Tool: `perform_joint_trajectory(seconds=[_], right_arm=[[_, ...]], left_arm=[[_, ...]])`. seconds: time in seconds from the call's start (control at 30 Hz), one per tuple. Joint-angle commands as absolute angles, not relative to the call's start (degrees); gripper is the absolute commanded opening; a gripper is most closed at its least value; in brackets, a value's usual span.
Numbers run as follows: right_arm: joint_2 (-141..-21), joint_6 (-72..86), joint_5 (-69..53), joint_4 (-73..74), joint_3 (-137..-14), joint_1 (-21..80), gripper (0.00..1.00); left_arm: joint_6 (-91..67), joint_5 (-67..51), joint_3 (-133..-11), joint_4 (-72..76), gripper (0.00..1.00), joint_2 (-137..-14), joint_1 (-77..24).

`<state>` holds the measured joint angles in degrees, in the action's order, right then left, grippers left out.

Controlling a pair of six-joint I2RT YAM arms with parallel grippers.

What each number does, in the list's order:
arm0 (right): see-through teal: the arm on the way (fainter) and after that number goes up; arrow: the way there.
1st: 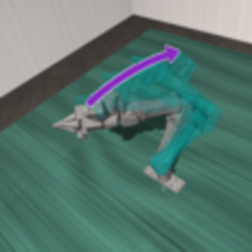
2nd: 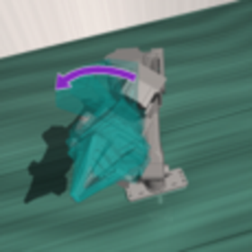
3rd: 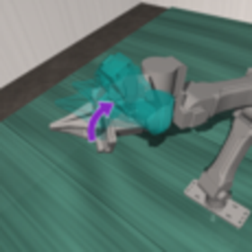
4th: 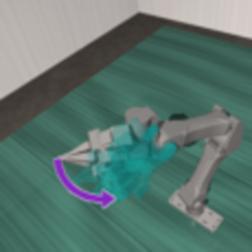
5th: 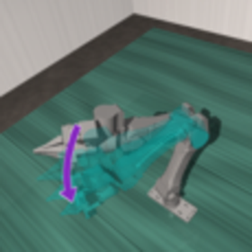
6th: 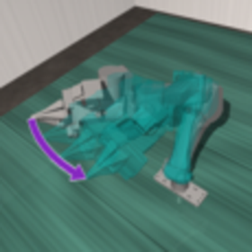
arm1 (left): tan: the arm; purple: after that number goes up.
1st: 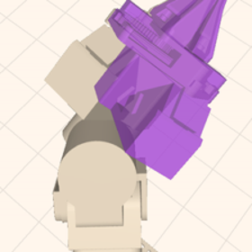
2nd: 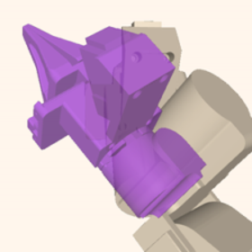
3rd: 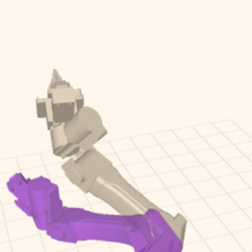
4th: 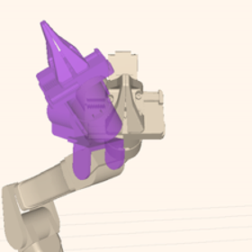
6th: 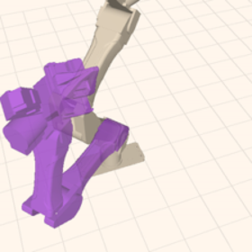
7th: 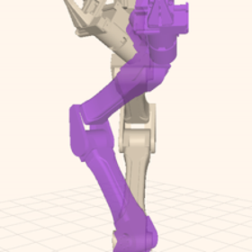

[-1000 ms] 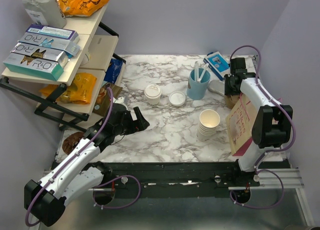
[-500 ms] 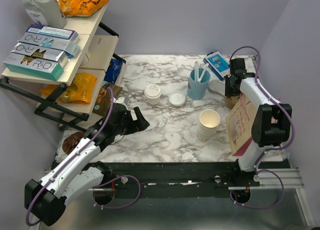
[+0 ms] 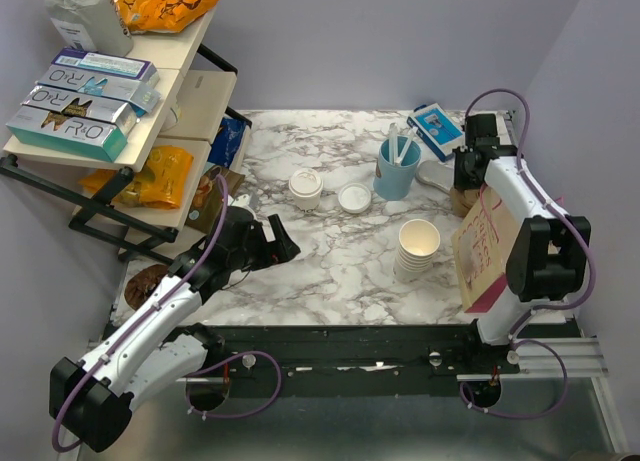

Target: Pack the takeout coffee

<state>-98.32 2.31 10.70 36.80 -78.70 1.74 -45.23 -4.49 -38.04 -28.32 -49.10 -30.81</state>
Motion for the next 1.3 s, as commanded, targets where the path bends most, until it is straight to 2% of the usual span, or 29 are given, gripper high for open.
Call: perform_joint_trajectory(seconds=[0.0,0.23,0.5,0.77,1.03,1.27], right_arm=[[-95.5,1.1,9.8,39.3,-80.9,1.1,0.14],[-97.5,0.8,3.7,41.8,-82.2,1.2,0.13],[-100.9,6.0,-3.4,48.3,-86.8,0.2,0.01],[-99.0,7.6,-10.5,47.3,-85.2,-2.5,0.01],[-93.6,1.2,-2.5,45.9,-83.5,-2.5,0.01],[-86.5,-5.8,-4.2,43.2,-82.4,-2.0,0.01]], left_arm=[[-44.3,-6.8,-39.0,-26.6,0.99,-49.4,-30.5],[-44.1,-7.4,-39.1,-26.5,0.99,-49.1,-30.5],[-44.0,-7.3,-38.9,-26.6,0.99,-48.1,-30.5],[-44.1,-7.4,-38.8,-26.5,0.99,-47.6,-30.5],[-44.1,-7.5,-38.8,-26.3,0.99,-47.9,-30.5],[-44.3,-7.7,-38.8,-25.9,0.99,-48.7,-30.5]])
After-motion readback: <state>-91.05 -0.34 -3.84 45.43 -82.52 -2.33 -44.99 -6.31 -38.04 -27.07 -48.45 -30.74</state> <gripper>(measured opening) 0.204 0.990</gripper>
